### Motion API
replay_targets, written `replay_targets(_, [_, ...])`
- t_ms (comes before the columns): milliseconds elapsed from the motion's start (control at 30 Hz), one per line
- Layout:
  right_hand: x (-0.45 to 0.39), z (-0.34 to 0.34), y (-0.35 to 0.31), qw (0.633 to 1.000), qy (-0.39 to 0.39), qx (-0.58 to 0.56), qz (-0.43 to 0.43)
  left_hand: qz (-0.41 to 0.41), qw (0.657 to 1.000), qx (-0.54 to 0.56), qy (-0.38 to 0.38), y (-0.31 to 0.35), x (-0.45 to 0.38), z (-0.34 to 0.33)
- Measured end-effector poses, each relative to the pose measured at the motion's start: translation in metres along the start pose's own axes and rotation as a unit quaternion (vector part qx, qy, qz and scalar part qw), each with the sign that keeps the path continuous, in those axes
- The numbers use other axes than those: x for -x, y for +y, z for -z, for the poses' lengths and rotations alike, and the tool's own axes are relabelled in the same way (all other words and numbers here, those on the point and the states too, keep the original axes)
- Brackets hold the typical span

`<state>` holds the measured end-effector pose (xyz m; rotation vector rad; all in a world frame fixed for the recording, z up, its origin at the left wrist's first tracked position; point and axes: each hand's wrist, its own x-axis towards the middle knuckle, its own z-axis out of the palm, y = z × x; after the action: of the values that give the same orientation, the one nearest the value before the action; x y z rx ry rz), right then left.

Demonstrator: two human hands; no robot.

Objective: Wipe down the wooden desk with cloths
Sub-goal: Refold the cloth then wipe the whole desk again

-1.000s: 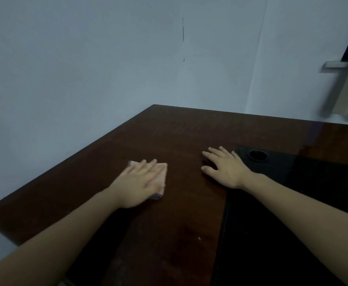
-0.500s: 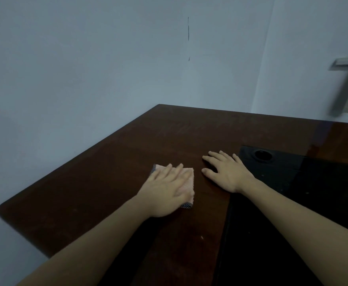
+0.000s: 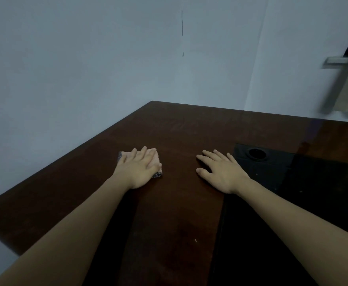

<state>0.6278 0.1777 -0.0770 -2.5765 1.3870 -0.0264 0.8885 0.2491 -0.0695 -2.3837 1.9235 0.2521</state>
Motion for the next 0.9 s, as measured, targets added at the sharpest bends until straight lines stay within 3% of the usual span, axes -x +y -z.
replay_targets(233, [-0.001,0.000,-0.002,1.000,-0.002,0.011,-0.004,-0.178,0.983,-0.040,-0.006,0.017,0.033,-0.009])
replay_targets(300, [0.000,0.000,-0.002,1.000,-0.001,0.009,-0.004,-0.171,0.984,-0.040,-0.014,0.004,0.022,-0.004])
replay_targets(467, [0.000,-0.001,-0.001,1.000,0.001,0.006,-0.006,-0.050,0.999,-0.020,0.007,-0.022,-0.039,0.006])
replay_targets(633, [-0.001,-0.001,-0.002,1.000,0.003,0.003,-0.003,-0.040,0.999,-0.006,0.008,-0.002,-0.073,0.008])
replay_targets(900, [-0.005,0.001,-0.004,1.000,-0.007,0.008,-0.007,-0.230,0.972,-0.051,-0.007,0.017,-0.025,0.001])
